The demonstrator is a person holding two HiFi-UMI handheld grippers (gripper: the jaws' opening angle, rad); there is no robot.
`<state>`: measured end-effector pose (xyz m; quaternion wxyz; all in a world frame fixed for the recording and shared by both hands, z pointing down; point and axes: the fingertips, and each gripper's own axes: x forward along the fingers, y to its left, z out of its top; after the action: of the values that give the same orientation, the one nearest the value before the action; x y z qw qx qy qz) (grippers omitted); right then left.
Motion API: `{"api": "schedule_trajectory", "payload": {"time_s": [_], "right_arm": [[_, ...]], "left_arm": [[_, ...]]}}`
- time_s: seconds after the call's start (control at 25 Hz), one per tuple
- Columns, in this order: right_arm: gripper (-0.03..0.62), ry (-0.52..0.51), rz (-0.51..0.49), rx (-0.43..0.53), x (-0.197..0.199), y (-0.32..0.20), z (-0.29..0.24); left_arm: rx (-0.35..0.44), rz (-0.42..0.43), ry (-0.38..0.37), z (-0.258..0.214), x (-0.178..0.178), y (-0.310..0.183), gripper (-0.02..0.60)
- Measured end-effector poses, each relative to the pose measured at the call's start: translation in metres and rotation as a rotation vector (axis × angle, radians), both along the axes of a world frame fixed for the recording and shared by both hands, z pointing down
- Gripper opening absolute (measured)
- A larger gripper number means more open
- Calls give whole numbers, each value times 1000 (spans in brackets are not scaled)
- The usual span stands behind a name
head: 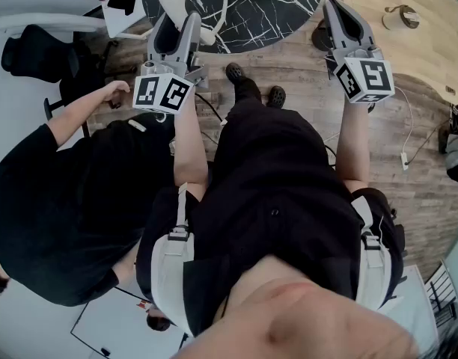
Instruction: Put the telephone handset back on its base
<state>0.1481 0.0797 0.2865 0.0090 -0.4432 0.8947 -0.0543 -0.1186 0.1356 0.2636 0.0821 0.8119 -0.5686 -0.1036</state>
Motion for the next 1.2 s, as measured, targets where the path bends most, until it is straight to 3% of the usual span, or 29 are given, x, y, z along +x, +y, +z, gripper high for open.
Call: {"api": "schedule_trajectory", "payload": {"time_s": [0.76,1.2], "right_arm": [[31,-32,-42,-16,8,20,10],[31,-48,-31,-45,-9,-2,13]], "left_arm": [[-45,-10,-19,16,18,16,225],[-63,14,-44,23,11,-6,225]]}}
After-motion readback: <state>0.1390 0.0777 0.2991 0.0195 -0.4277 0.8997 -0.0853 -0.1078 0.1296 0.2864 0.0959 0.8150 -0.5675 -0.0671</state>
